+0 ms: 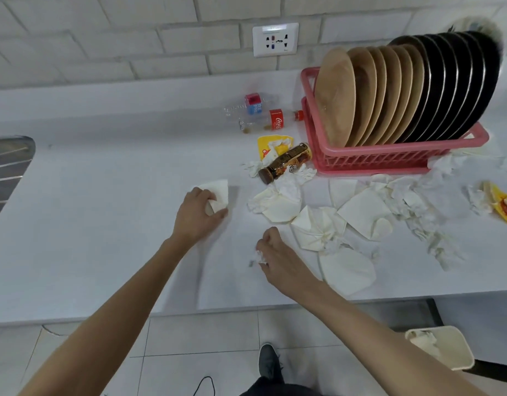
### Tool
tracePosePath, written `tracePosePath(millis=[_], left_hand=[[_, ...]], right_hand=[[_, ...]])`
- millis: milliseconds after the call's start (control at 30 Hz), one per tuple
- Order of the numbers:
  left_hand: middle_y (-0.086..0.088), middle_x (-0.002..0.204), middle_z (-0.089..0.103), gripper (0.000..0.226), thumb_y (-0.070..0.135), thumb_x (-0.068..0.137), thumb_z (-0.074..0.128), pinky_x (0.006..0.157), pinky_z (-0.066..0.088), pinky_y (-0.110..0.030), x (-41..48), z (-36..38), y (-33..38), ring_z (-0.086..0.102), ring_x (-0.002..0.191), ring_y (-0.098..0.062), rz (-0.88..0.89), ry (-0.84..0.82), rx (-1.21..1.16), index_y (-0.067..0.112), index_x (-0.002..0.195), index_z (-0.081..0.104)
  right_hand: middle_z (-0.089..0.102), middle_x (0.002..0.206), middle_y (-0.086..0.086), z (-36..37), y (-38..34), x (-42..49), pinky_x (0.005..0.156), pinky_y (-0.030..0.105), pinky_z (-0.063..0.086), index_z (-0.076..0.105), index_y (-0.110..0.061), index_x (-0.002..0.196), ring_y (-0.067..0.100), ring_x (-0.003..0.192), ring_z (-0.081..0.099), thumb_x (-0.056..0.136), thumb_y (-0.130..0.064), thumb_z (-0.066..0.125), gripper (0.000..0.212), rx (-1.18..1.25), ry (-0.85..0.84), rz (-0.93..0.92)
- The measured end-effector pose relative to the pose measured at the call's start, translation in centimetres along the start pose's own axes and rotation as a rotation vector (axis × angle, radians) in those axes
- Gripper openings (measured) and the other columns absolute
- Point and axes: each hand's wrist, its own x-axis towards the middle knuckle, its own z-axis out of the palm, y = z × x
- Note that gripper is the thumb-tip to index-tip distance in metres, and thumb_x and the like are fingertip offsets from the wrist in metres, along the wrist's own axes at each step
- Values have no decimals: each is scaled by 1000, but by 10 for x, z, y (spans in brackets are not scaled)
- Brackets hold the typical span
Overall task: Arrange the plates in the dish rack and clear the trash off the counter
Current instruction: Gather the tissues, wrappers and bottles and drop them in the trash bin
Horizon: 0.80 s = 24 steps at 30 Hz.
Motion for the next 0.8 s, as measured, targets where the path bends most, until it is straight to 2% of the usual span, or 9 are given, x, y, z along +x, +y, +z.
tracePosePath(millis=[67,167,267,333,400,533,633,700,800], left_hand=[[0,110,55,36,37,80,77,86,42,-31,-21,8,1,52,106,-22,8,35,-5,14,103,62],[5,103,52,28,32,79,77,82,39,-23,-52,18,6,49,100,-15,15,93,-113,18,94,58],[6,100,48,19,31,82,66,79,37,-13,-73,15,16,49,97,-12,13,121,-307,21,90,53],[2,102,49,16,32,84,54,79,40,-15,-82,8,24,52,96,-12,22,148,-417,18,92,54],[-1,101,54,17,25,89,46,76,42,-19,-88,2,29,53,93,-11,-25,201,-505,14,96,56],[4,89,57,17,15,96,41,68,40,-24,-99,-7,32,51,77,-6,-216,284,-665,16,92,57],[3,82,56,12,14,98,48,67,41,-34,-109,-6,27,48,73,-12,-329,250,-663,22,91,54],[0,88,64,9,18,98,54,73,51,-43,-115,-6,30,59,82,-18,-342,215,-711,27,99,55],[-10,98,71,20,9,99,54,82,56,-48,-124,-6,50,67,92,-24,-344,178,-829,23,113,55]], right_hand=[[41,106,6,4,5,0,63,45,46,53,-4,101,26,70,48,87,8,47,19,8,7,-24],[50,101,2,1,9,1,74,28,44,60,-10,115,17,83,51,86,10,42,40,168,44,-11],[51,88,4,0,6,2,73,31,43,69,-10,96,19,80,53,84,6,41,34,334,74,58],[49,81,6,-2,0,2,70,36,41,62,-7,78,22,75,51,86,0,44,21,424,65,125],[47,76,3,-6,-8,2,67,33,36,50,-8,71,19,70,45,89,-9,49,18,486,44,190],[29,62,1,-13,-21,0,55,27,24,30,-9,65,12,56,27,98,-30,52,44,600,38,254],[36,58,3,-14,-22,0,55,30,30,35,-10,62,14,54,34,104,-36,41,50,555,58,278],[52,66,6,-16,-19,-1,61,36,40,52,1,72,14,59,45,105,-27,39,45,573,81,259],[53,68,-7,-26,-16,-6,55,20,36,62,-2,98,3,55,45,104,-12,39,26,569,109,231]])
